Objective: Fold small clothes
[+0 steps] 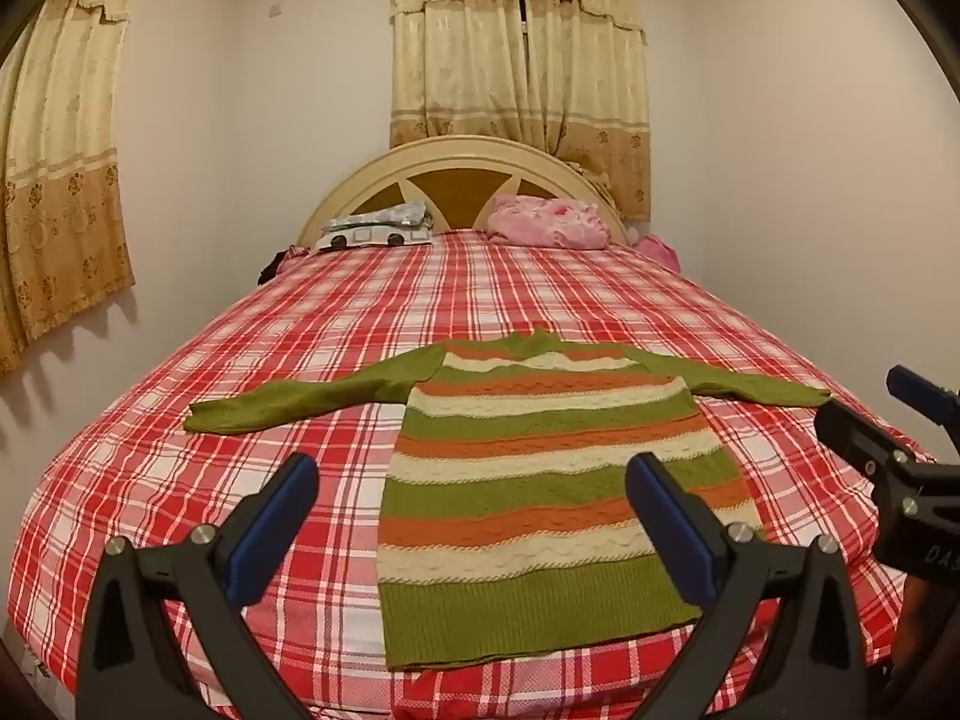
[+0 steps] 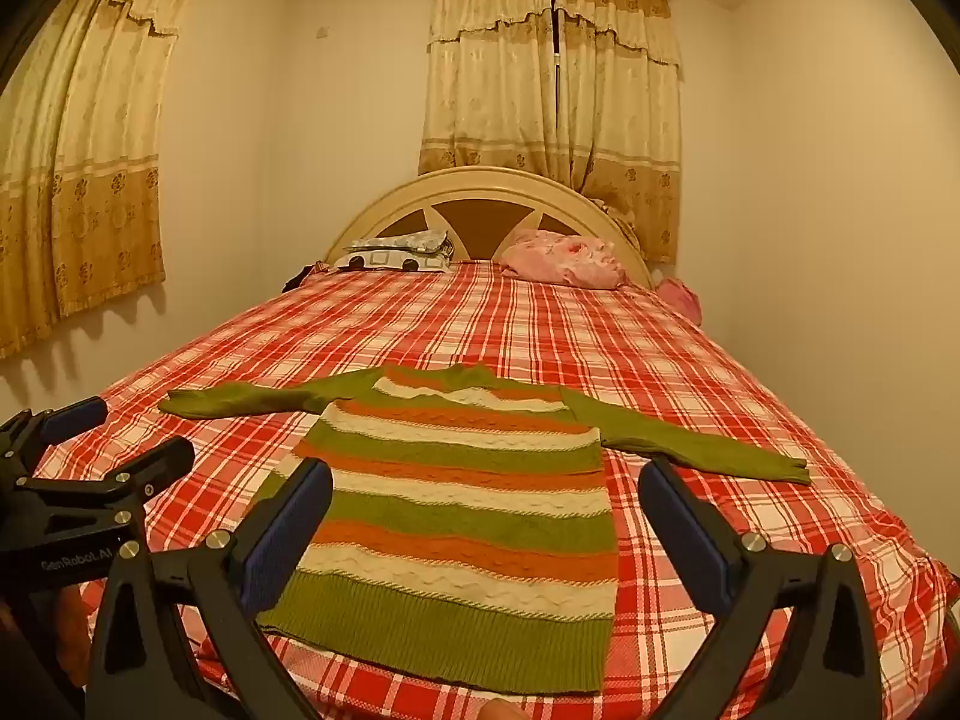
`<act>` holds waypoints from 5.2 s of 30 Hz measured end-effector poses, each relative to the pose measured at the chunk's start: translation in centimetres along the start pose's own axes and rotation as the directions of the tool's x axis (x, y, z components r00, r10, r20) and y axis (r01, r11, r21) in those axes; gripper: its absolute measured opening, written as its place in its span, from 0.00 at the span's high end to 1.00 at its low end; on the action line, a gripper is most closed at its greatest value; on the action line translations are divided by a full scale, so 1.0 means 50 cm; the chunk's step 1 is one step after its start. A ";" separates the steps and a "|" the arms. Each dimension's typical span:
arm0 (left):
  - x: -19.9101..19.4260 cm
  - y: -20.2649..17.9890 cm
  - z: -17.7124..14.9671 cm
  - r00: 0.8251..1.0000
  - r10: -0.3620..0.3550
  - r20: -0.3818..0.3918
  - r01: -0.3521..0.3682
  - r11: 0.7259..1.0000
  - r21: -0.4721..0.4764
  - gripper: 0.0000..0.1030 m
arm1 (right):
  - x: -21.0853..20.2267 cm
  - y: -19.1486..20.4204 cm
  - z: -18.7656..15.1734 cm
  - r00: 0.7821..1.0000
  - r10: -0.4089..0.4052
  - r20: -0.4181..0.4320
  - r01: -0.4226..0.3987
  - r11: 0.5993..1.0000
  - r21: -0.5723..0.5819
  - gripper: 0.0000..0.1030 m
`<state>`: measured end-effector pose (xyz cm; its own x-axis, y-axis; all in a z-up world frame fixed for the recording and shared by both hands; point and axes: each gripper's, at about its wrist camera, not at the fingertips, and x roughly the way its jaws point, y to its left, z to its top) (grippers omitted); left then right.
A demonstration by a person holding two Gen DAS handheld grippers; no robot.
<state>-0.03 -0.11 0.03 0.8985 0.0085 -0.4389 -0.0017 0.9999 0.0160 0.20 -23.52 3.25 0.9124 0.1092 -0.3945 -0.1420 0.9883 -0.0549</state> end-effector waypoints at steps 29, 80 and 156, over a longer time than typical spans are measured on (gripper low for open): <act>-0.012 -0.006 0.010 1.000 -0.011 0.009 0.011 1.000 -0.018 0.00 | 0.027 -0.008 -0.023 0.999 0.025 -0.041 -0.024 0.999 0.024 0.01; -0.018 -0.002 0.007 1.000 -0.014 0.020 0.014 1.000 -0.026 0.00 | 0.032 0.004 -0.021 0.998 0.038 -0.055 -0.037 0.999 0.016 0.01; 0.592 -0.099 0.034 0.968 -0.044 -0.249 0.067 0.994 0.085 0.00 | 0.626 -0.967 -0.153 0.784 -0.306 -0.540 0.541 0.763 0.353 0.30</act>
<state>27.34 -4.85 -11.52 0.7603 -0.0323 -0.6487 0.0957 0.9934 0.0627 32.69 -68.68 -13.45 0.5517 -0.2743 -0.7877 0.5208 0.8509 0.0684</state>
